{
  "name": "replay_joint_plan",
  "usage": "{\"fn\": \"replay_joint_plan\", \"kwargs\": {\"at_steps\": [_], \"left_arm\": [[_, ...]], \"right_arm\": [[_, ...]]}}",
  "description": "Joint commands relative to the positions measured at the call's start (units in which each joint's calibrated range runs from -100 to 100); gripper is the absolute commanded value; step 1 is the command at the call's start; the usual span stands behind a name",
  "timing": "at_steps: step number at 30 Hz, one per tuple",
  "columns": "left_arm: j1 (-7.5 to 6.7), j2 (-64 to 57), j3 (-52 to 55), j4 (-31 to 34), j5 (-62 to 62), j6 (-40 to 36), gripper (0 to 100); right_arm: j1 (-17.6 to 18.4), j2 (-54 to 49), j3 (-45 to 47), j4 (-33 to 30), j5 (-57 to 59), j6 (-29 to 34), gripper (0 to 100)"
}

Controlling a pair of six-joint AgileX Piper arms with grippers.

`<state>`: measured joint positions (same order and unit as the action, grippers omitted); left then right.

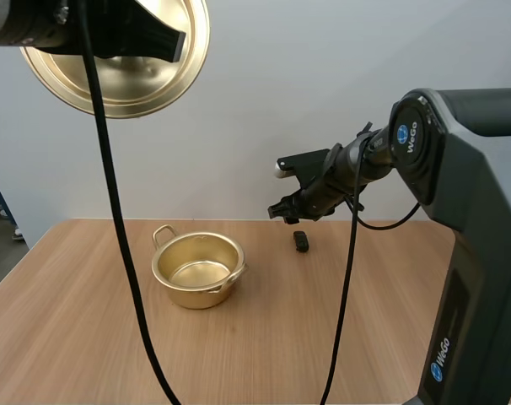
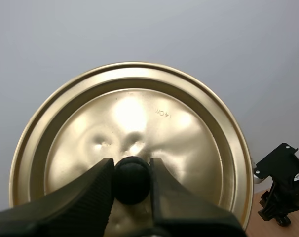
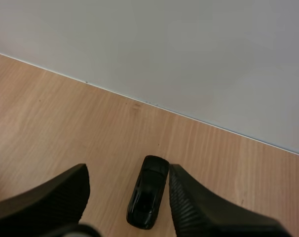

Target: Open the pot, put the car inside, and close it

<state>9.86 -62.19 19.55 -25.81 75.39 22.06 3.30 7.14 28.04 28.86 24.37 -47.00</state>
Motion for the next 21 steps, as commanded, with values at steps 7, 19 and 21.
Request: {"fn": "replay_joint_plan", "kwargs": {"at_steps": [7,19,21], "left_arm": [[0.05,0.19,0.13,0.37,0.91,0.05,0],[0.05,2.86,0.13,0.37,1.93,0.05,0],[0.05,3.15,0.13,0.37,2.12,0.05,0]], "right_arm": [[-0.23,5.47,-3.29,0.02,0.03,0.03,81],[-1.0,10.89,-5.11,-0.1,-0.52,-0.43,81],[-1.0,11.54,-5.67,-0.1,0.3,-0.69,80]]}}
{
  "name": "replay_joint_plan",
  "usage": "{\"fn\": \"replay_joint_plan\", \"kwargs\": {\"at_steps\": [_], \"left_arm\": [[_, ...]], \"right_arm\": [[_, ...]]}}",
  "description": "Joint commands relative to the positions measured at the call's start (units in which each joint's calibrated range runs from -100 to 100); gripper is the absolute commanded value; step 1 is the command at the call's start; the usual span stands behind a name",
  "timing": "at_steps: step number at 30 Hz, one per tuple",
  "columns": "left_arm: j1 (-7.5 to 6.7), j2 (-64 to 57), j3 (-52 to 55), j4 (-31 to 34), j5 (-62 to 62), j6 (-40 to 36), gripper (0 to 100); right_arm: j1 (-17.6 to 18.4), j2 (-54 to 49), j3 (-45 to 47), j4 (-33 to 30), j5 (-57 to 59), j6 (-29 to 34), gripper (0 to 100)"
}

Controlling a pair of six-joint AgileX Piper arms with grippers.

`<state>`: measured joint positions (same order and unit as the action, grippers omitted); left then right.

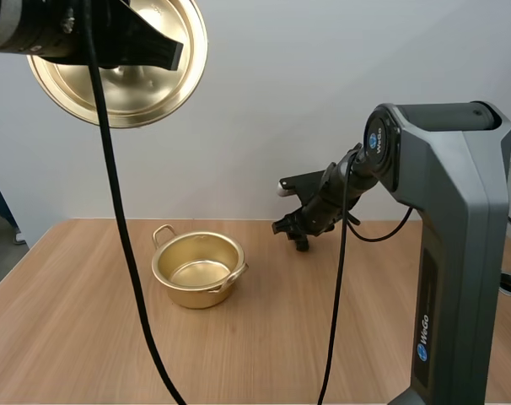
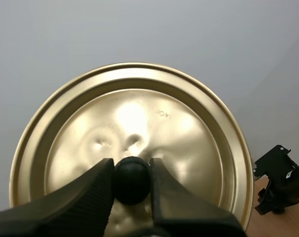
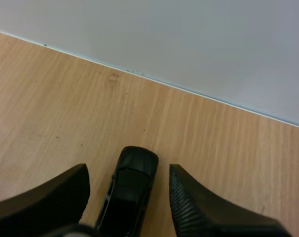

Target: Open the pot, put the car inside, and close it

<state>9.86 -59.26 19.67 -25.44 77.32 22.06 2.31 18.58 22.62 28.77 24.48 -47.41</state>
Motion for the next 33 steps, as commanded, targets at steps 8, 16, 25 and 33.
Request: {"fn": "replay_joint_plan", "kwargs": {"at_steps": [8,16,25,33], "left_arm": [[0.05,0.86,0.01,0.0,0.74,0.05,0],[0.98,0.86,0.01,-0.24,1.41,0.05,0],[0.98,0.86,0.01,-0.72,1.41,0.05,0],[0.98,0.86,0.01,-3.62,1.41,1.25,0]], "right_arm": [[-0.01,2.06,-1.08,-1.58,0.01,-0.7,34],[-0.01,0.03,-1.08,-1.58,-0.87,-1.56,0],[0.76,-15.22,-0.96,11.42,19.4,-13.55,0],[1.83,-18.51,-0.84,38.33,70.07,-35.65,0]]}}
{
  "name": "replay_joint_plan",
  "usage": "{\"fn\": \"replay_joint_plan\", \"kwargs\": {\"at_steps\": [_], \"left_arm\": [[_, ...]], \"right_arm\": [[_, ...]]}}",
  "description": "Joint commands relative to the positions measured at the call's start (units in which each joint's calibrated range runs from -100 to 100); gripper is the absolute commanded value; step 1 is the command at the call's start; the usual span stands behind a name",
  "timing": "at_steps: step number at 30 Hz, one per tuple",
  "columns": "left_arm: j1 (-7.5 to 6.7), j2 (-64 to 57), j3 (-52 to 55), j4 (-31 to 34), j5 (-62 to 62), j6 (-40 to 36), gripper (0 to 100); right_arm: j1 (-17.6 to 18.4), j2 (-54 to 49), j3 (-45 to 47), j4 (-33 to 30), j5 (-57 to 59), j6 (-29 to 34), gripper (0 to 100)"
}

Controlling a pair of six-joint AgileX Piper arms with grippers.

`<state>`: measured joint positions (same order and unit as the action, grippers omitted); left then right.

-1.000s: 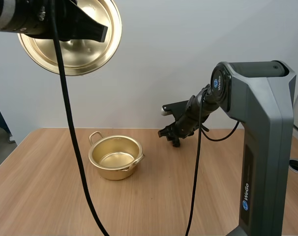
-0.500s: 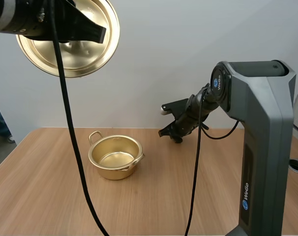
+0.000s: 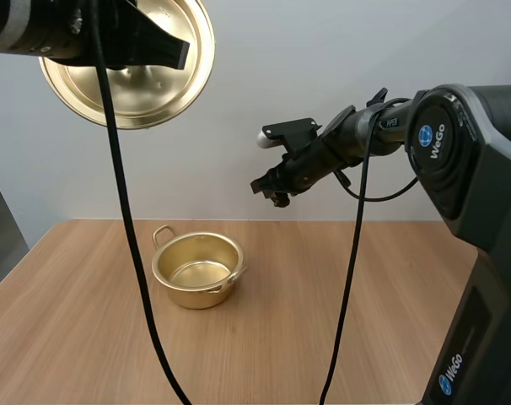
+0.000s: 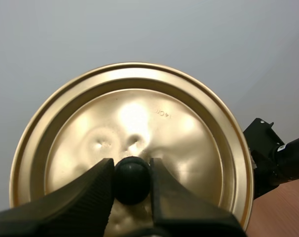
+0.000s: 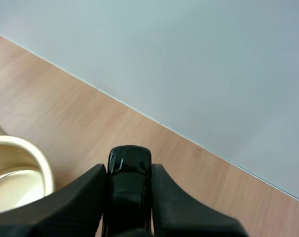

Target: Open the pot, put the car inside, and close it

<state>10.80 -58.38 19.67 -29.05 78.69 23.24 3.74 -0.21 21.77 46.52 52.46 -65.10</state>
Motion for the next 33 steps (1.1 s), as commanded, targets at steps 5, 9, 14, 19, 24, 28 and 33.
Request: {"fn": "replay_joint_plan", "kwargs": {"at_steps": [5,9,14,19,24,28,33], "left_arm": [[0.79,-0.02,0.01,-0.27,0.05,0.07,0],[0.79,-0.02,0.01,-1.13,0.05,0.72,0],[0.79,-0.02,0.01,-1.13,0.05,0.82,0],[0.79,-0.02,0.13,-1.23,0.79,0.79,0],[0.79,-0.02,0.13,-1.23,0.79,0.79,0],[0.79,-0.02,0.13,-1.35,1.78,0.79,0],[0.79,-0.02,0.13,-2.04,2.42,0.79,0]], "right_arm": [[1.92,1.26,4.71,19.7,42.68,-24.73,0],[3.28,1.55,10.77,22.33,41.79,-32.79,0],[4.45,1.55,13.28,24.54,37.63,-34.9,0],[5.81,1.55,13.28,24.4,36.06,-34.9,0],[7.77,1.55,13.28,22.93,20.88,-34.9,0],[8.78,1.55,13.28,22.67,10.77,-34.9,0],[9.4,1.55,13.28,22.67,10.76,-34.9,12]]}}
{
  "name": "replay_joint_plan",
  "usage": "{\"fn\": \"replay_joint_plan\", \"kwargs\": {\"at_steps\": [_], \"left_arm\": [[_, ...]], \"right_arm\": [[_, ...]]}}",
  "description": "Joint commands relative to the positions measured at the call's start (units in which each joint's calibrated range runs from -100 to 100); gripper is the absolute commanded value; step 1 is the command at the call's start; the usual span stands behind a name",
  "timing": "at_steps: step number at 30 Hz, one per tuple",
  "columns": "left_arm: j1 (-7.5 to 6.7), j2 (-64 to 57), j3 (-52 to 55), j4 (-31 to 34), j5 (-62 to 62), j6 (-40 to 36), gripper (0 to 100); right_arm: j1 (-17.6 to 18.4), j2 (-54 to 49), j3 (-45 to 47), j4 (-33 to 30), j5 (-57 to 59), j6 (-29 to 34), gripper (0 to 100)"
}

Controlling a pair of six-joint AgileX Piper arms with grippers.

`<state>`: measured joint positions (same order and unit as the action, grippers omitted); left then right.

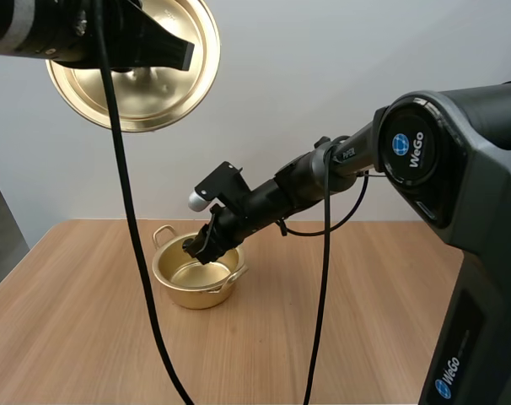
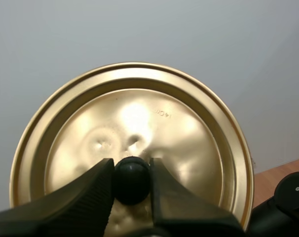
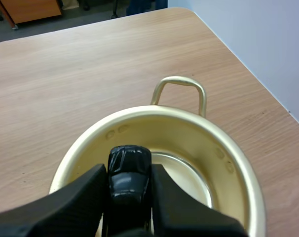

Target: Open the pot, put the car inside, and close it

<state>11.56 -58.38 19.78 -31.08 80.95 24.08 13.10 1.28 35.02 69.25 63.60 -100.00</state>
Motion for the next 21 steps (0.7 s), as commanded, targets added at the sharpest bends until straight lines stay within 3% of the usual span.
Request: {"fn": "replay_joint_plan", "kwargs": {"at_steps": [1,3,5,12,14,16,17,18,21], "left_arm": [[0.04,-0.02,0.02,-0.01,0.35,-0.04,0],[0.04,-0.02,0.02,-0.01,0.52,-0.04,0],[0.04,-0.02,0.02,-0.01,0.52,-0.04,0],[0.04,-0.02,0.02,-0.01,0.52,-0.04,0],[0.04,0.16,0.02,-0.01,0.52,-0.04,0],[0.04,0.82,0.02,-0.41,0.52,-0.04,0],[0.04,1.5,0.19,-0.66,0.52,-0.04,0],[0.04,2.13,0.67,-1.34,0.52,0.25,0],[0.04,4.06,3.5,-2.4,0.52,1.39,0]], "right_arm": [[0.04,0.06,0.02,-0.06,-0.73,0.0,23],[0.04,0.06,0.02,-0.96,-2.96,0.0,44],[0.04,0.06,0.02,-1.41,-2.98,0.0,54],[0.04,0.06,0.02,-1.39,-2.98,0.0,57],[0.04,0.06,0.02,-1.39,-3.72,0.0,51],[0.04,0.06,0.02,-2.58,-8.4,0.76,28],[-0.07,0.06,0.02,-3.92,-12.07,2.1,9],[-0.46,0.06,0.02,-5.67,-15.1,3.11,0],[-3.07,-0.56,0.02,-7.23,-23.4,7.35,0]]}}
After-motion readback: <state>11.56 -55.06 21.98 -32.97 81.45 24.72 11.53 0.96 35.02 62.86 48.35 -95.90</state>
